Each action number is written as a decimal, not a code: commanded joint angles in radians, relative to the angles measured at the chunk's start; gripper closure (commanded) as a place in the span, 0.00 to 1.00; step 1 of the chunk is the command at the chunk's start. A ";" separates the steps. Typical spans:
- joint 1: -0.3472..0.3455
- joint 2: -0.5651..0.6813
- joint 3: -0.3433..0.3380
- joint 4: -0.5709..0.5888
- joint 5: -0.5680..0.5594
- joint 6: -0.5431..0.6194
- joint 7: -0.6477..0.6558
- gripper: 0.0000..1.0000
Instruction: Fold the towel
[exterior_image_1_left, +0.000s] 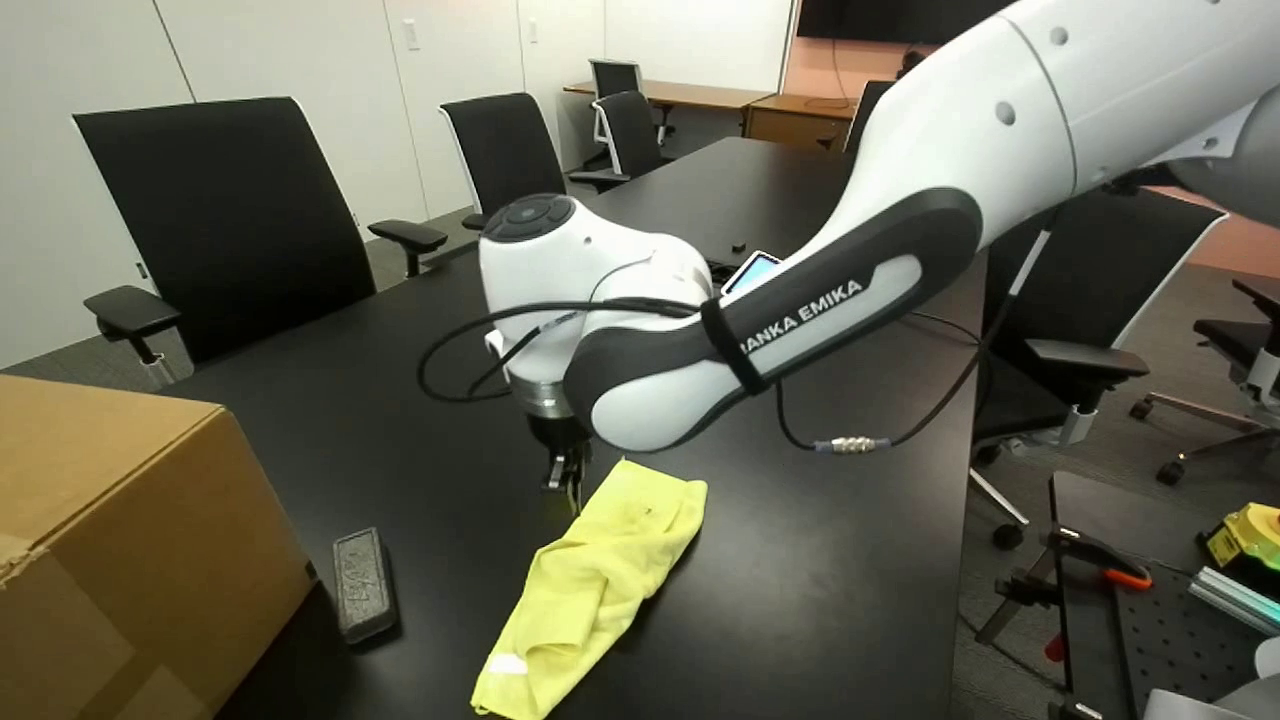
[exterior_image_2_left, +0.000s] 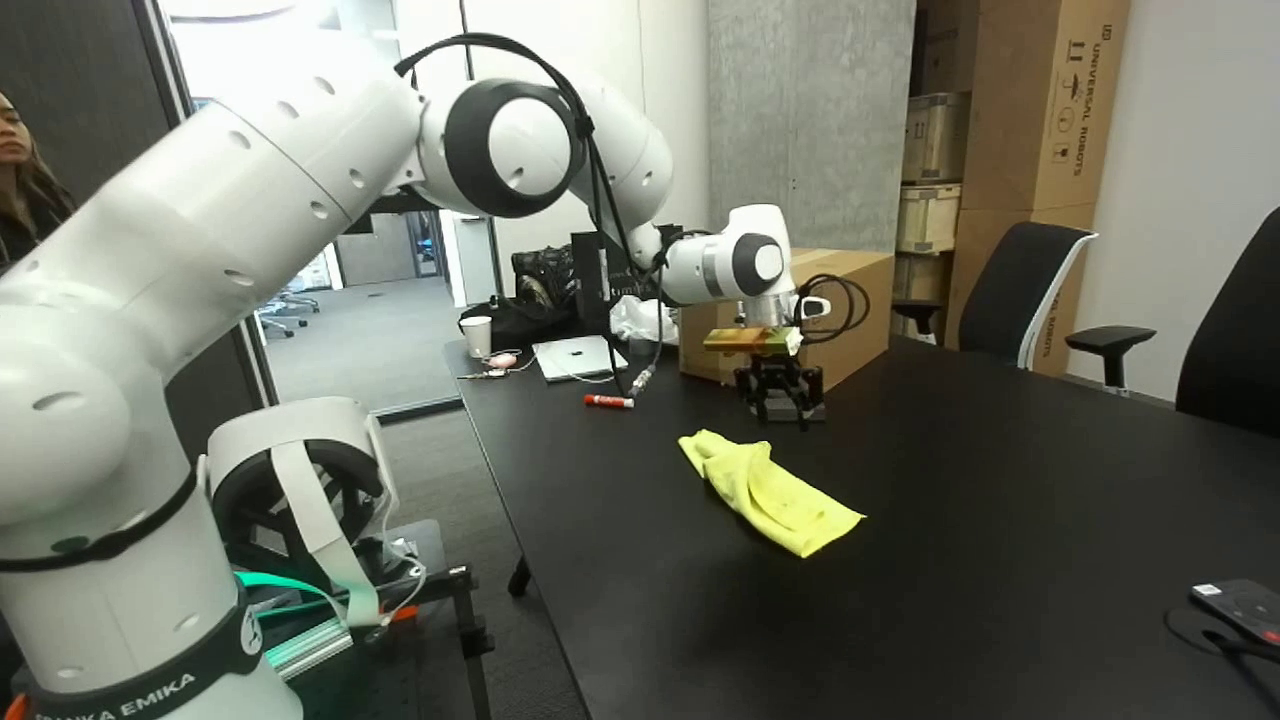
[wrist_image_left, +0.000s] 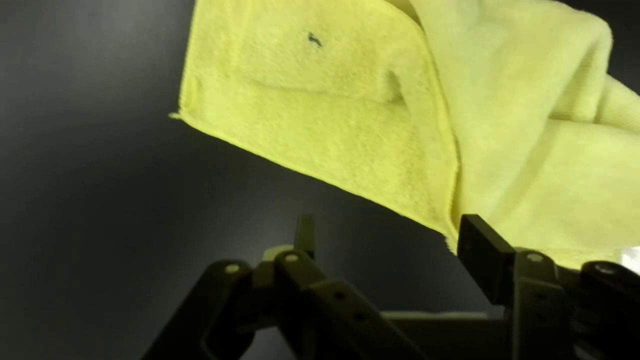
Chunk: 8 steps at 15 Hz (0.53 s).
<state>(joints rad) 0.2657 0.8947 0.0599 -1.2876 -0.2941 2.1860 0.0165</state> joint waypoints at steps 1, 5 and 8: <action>-0.064 -0.187 -0.036 -0.236 0.044 0.028 0.051 0.00; -0.137 -0.333 -0.063 -0.421 0.097 0.031 0.113 0.00; -0.177 -0.452 -0.053 -0.566 0.162 0.027 0.124 0.01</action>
<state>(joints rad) 0.1109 0.6044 -0.0009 -1.6584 -0.1923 2.1884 0.1106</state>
